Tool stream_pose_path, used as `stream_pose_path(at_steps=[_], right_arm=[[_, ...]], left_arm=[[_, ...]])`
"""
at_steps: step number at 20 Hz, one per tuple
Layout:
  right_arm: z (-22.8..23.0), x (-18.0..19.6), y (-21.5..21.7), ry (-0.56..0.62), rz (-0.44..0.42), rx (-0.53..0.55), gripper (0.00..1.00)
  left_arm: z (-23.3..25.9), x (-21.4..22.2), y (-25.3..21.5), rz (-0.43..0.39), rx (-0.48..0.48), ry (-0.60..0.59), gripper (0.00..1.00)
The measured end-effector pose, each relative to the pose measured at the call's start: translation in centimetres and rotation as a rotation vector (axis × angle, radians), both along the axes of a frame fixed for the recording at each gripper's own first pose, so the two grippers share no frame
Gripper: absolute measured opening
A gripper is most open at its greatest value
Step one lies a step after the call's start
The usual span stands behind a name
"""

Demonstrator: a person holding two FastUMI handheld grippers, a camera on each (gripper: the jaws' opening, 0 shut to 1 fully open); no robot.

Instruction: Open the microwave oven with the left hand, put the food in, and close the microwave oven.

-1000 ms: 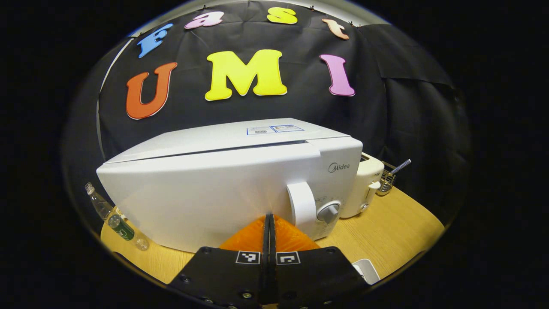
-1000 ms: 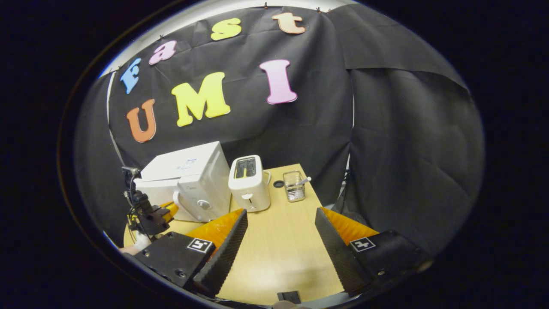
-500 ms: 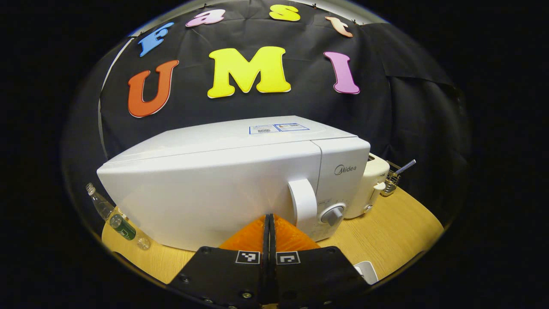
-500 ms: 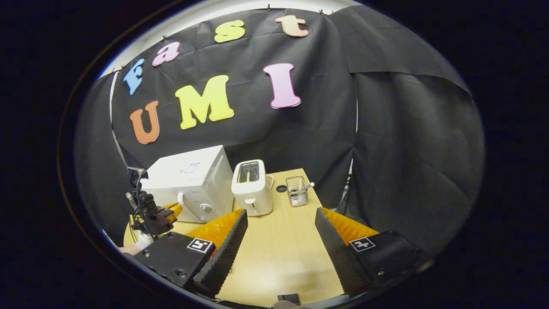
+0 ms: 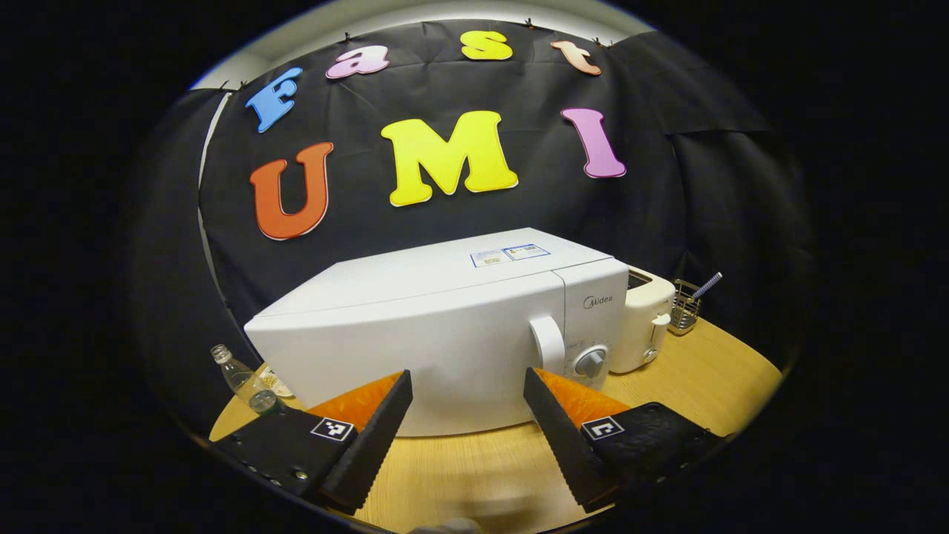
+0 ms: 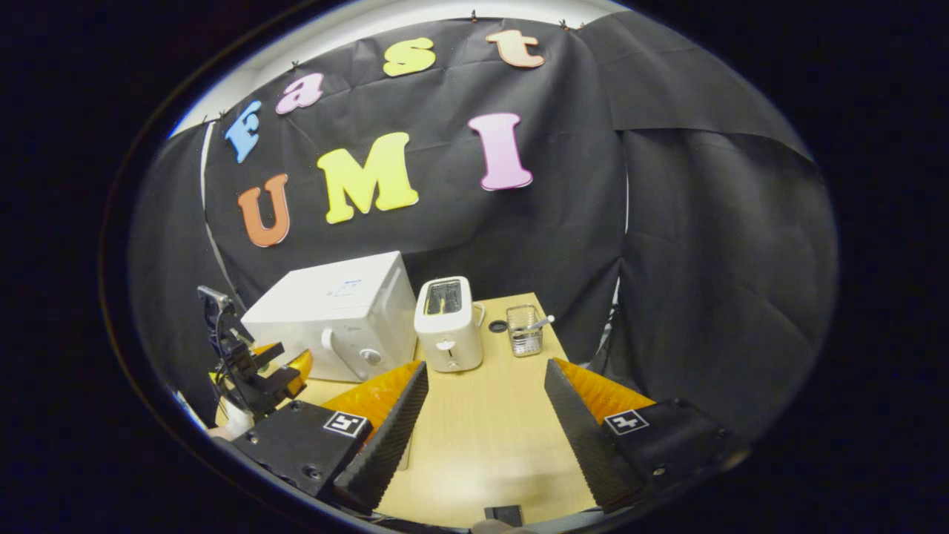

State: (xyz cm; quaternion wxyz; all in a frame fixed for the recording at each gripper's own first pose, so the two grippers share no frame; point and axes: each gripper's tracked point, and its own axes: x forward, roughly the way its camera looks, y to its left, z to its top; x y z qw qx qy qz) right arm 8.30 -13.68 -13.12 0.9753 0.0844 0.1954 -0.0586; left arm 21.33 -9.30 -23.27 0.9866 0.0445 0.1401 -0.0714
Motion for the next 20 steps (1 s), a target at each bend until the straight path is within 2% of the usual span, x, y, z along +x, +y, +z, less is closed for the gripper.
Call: stream_pose_path(at_steps=[3, 6, 10, 15, 17, 18, 19, 20], right_arm=[[0.2, -0.6, 1.2, -0.011, 0.013, -0.004, 1.0], [0.5, -1.4, 2.6, -0.038, 0.014, -0.06, 1.0], [1.5, -3.2, 6.8, -0.071, 0.026, -0.082, 1.0], [4.5, -6.1, 12.6, -0.155, 0.043, -0.112, 1.0], [5.6, -7.0, 14.5, -0.188, 0.046, -0.118, 1.0], [5.9, -7.4, 15.6, -0.2, 0.049, -0.116, 1.0], [6.4, -7.9, 16.3, -0.216, 0.049, -0.113, 1.0], [7.1, -8.4, 16.9, -0.236, 0.045, -0.114, 0.91]], left_arm=[[1.4, -2.0, 0.9, 0.02, -0.01, -0.011, 0.96], [4.3, -4.8, 1.6, 0.016, -0.021, -0.048, 0.96], [8.7, -9.5, 3.3, -0.007, -0.048, -0.095, 0.95], [14.2, -15.6, 7.7, -0.002, -0.105, -0.122, 0.95], [15.7, -17.5, 10.2, 0.028, -0.116, -0.124, 0.95], [16.2, -18.5, 11.5, 0.049, -0.123, -0.118, 1.0], [17.0, -19.4, 12.4, 0.061, -0.138, -0.111, 0.95], [17.8, -20.2, 13.4, 0.071, -0.152, -0.123, 0.95]])
